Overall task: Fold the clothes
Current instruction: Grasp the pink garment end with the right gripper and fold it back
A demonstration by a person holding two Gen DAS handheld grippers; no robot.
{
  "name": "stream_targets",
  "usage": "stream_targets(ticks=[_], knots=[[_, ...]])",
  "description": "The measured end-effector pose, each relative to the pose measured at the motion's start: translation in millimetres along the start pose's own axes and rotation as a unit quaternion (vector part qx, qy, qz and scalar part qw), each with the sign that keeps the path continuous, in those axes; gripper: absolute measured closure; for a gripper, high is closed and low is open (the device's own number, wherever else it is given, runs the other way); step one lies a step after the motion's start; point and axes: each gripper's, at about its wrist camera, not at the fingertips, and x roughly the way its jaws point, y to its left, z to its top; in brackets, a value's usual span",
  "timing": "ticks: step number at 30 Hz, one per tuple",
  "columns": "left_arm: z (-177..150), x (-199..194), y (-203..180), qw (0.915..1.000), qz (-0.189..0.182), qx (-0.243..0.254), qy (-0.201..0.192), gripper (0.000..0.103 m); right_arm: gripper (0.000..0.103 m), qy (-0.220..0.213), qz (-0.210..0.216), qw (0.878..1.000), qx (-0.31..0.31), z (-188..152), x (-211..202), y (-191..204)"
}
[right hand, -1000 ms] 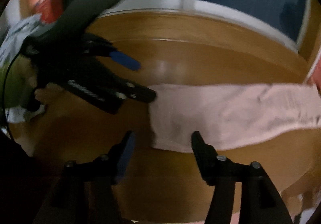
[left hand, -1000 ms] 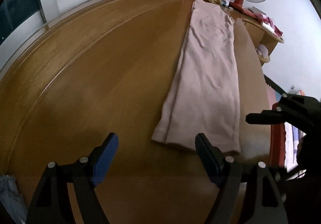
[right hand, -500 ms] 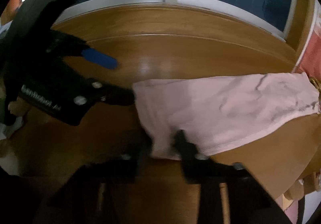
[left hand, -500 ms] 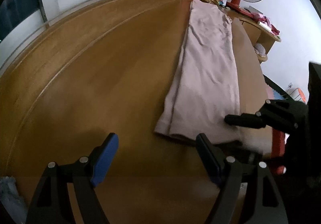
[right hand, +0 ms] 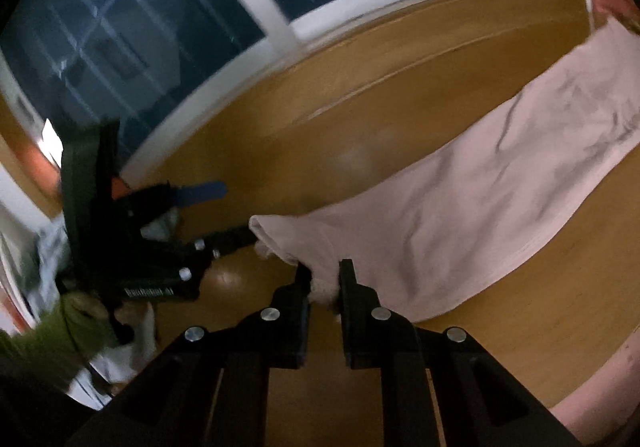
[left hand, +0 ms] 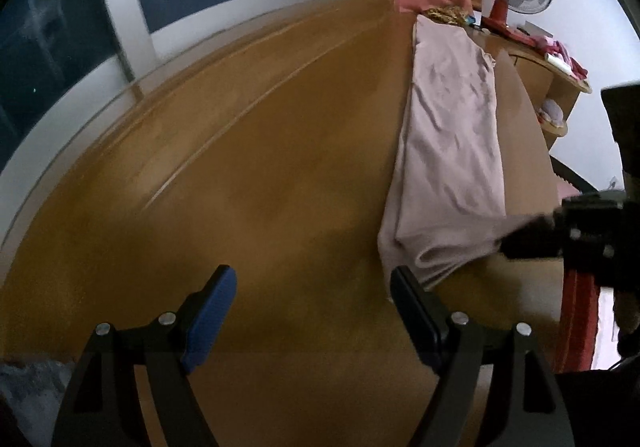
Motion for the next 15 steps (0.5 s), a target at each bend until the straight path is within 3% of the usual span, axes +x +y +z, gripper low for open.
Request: stream_targets(ticks=[8,15], knots=[[37,12,-29,0.9983,-0.019,0.048,-0.027,0.025,0.090,-0.035,-0.032,0.998,0.037,21,-42,-65],[64,40,-53,0.9952,-0.040,0.083,-0.033,0.025,0.089,-0.001,-0.090,0.996,0.014,49,-16,-103]])
